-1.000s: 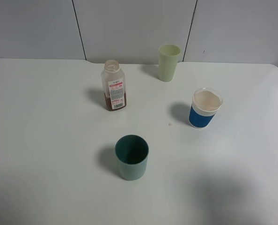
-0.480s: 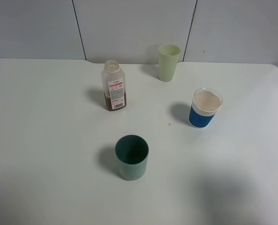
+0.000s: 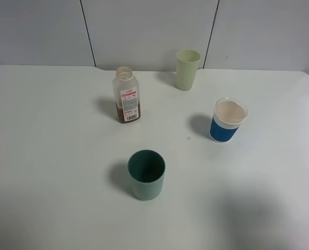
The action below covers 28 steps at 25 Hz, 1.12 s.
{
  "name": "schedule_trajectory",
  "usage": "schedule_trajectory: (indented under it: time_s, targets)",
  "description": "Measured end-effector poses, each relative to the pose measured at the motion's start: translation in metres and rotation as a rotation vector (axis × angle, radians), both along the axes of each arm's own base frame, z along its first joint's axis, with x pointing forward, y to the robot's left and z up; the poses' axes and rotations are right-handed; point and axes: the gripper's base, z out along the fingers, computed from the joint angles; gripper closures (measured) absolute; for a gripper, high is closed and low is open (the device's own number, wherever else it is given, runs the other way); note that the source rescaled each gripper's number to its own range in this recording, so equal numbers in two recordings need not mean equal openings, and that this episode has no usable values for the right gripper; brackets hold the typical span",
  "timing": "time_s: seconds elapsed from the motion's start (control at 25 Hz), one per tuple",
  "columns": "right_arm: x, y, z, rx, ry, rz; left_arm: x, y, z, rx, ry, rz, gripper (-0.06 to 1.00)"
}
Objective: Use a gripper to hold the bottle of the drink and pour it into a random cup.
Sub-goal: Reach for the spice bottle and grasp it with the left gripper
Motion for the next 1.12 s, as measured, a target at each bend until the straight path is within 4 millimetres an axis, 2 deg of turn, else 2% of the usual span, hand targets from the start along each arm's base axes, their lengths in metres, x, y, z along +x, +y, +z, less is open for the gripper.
schedule_trajectory:
  time_s: [1.12]
  targets:
    - [0.0,0.0,0.0,0.0,0.0,0.0,0.0,0.0,0.0,0.0,0.0,0.0,-0.06]
